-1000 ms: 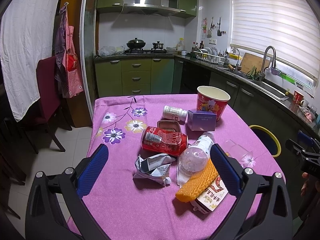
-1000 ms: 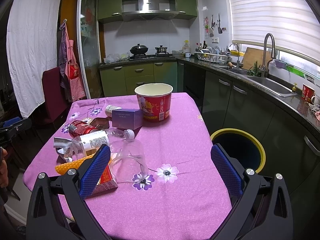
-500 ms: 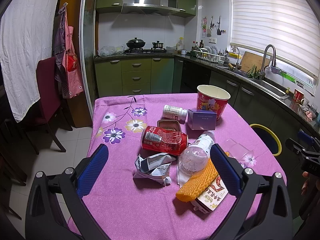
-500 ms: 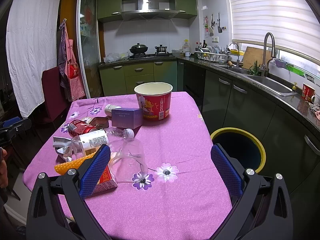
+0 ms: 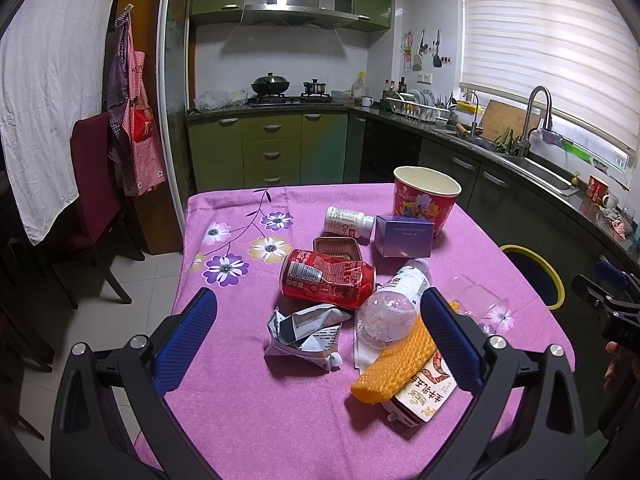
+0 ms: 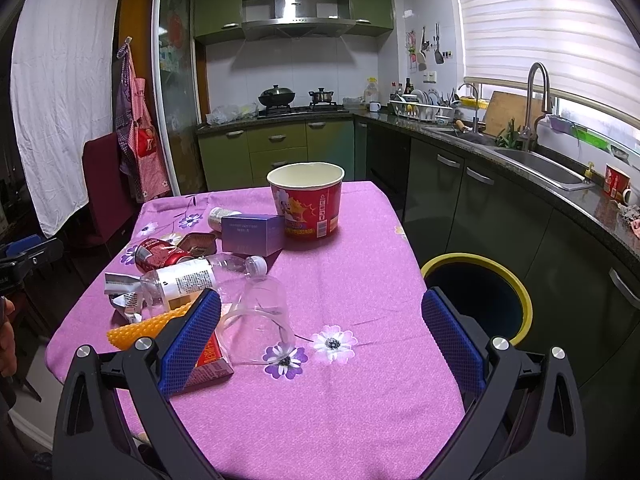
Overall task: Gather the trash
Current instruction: 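Reach the right tool to the red-and-white paper cup and grasp its rim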
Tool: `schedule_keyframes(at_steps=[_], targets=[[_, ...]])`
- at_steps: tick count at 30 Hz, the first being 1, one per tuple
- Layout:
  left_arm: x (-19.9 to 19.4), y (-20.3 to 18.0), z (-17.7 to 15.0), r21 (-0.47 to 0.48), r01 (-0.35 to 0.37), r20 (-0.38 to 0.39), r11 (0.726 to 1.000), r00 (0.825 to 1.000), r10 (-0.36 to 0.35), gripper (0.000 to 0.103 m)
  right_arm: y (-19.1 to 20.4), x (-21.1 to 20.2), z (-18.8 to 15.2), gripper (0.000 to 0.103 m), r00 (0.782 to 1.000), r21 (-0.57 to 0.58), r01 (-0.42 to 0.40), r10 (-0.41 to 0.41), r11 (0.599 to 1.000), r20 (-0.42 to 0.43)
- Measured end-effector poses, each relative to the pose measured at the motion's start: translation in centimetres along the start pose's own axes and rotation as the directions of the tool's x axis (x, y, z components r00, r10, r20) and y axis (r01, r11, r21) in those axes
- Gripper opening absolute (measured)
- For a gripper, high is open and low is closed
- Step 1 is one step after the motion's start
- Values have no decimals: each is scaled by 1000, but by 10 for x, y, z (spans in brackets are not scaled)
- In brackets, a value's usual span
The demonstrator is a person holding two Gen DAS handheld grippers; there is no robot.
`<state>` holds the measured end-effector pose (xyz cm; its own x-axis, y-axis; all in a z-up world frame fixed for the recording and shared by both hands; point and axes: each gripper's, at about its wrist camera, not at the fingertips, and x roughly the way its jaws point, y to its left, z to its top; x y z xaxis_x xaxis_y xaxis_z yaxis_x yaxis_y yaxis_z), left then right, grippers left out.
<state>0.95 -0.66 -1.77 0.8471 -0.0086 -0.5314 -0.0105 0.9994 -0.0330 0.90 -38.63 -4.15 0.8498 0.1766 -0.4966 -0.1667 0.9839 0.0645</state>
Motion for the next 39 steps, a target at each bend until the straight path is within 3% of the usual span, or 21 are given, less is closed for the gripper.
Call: schedule_keyframes(at_steps=[4,10,14,18,25,30,34,37,39], targets=[[12,4,2,0,-6,-16,1000,1000,6,97,0,10,-2,99,1000,-8,5,-6,1000,-19],[44,22,27,-19,-10,-41,1000,999,9,97,-4,27,25,99,999,-44,-24,23,999,-38],[75,38,63,-43,-28,-27,999,999,27,97,-12,57,67,99,992,-38,-90,86,995,-96],[114,48,100,-63,-24,-26,998,999,23,97,-22,108,118,99,962,-6,-131,126,991,-240],[208,62,137,-75,-29,-97,997,995,22,97,-40,208,192,97,894,33,-131,132,991,-428],[261,77,138,-98,-61,-141,993,989,47,97,-47,295,218,75,805,54,-100,112,994,-582],[285,81,123,-93,-62,-196,994,980,43,97,-53,353,219,52,712,58,-52,78,997,-698],[292,83,116,-74,-92,-214,993,974,75,97,-55,386,217,41,659,68,-22,66,997,-749],[295,84,114,-83,-79,-228,993,972,59,97,-57,399,212,39,639,66,-6,55,998,-767]])
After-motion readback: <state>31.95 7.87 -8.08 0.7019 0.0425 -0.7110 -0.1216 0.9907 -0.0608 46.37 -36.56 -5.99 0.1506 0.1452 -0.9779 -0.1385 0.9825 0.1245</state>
